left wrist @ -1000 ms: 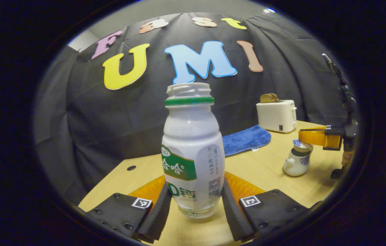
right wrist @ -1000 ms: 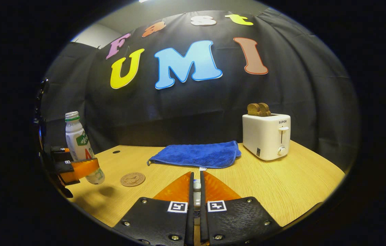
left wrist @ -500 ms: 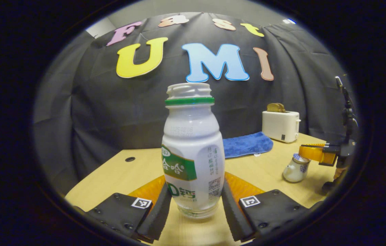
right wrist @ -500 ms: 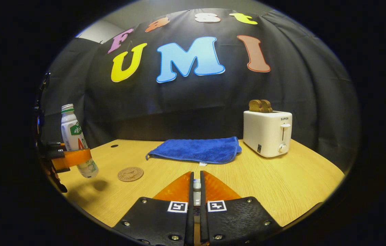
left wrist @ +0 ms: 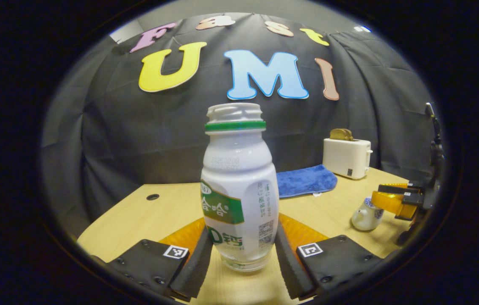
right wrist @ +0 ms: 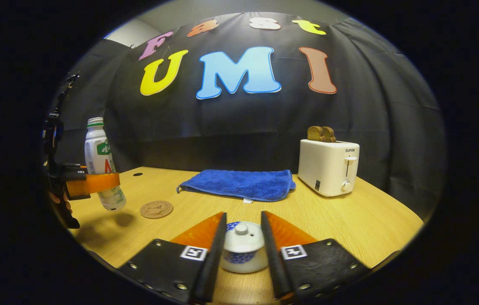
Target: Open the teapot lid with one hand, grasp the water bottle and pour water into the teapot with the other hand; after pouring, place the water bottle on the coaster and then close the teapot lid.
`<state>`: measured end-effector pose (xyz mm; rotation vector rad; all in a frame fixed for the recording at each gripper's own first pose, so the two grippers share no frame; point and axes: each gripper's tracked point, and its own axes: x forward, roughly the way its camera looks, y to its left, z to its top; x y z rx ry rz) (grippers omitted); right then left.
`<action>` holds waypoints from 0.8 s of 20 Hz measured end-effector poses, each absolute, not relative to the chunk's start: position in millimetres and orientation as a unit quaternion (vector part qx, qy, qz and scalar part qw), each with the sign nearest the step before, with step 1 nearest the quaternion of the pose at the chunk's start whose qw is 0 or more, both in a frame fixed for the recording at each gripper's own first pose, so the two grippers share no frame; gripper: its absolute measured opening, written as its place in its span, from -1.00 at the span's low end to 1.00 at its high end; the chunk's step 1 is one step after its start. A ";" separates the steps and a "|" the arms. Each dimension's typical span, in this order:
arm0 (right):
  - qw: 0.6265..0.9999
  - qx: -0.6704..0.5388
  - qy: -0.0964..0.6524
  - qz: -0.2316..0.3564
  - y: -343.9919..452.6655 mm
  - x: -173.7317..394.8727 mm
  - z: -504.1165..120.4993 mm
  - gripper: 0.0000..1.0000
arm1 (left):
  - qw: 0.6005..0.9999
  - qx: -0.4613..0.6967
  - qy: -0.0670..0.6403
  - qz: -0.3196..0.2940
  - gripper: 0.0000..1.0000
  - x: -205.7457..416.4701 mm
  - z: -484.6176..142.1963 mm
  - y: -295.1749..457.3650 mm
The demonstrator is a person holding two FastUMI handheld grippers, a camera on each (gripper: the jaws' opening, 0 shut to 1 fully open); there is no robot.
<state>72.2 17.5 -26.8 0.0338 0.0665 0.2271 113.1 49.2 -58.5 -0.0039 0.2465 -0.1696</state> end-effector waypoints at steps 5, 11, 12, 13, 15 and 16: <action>0.995 0.035 0.003 0.095 2.6 68.0 -9.2 0.66 | 0.984 -0.028 0.135 -0.112 0.58 145.4 -61.0 33.3; 0.994 0.063 -0.007 0.094 -4.0 64.4 0.7 0.66 | 0.975 -0.064 0.163 -0.133 0.58 183.2 -70.9 22.6; 0.993 0.067 -0.008 0.093 -5.0 64.1 2.0 0.66 | 0.975 -0.058 0.168 -0.131 0.58 188.0 -75.2 22.1; 0.993 0.071 -0.009 0.093 -6.0 64.2 2.8 0.66 | 0.976 -0.050 0.170 -0.127 0.53 193.0 -79.5 22.1; 0.993 0.078 -0.008 0.092 -8.3 63.8 3.8 0.65 | 0.975 -0.045 0.176 -0.126 0.48 195.1 -88.5 20.1; 0.992 0.082 -0.008 0.093 -8.3 63.7 4.1 0.66 | 0.975 -0.049 0.178 -0.128 0.58 198.5 -92.3 16.1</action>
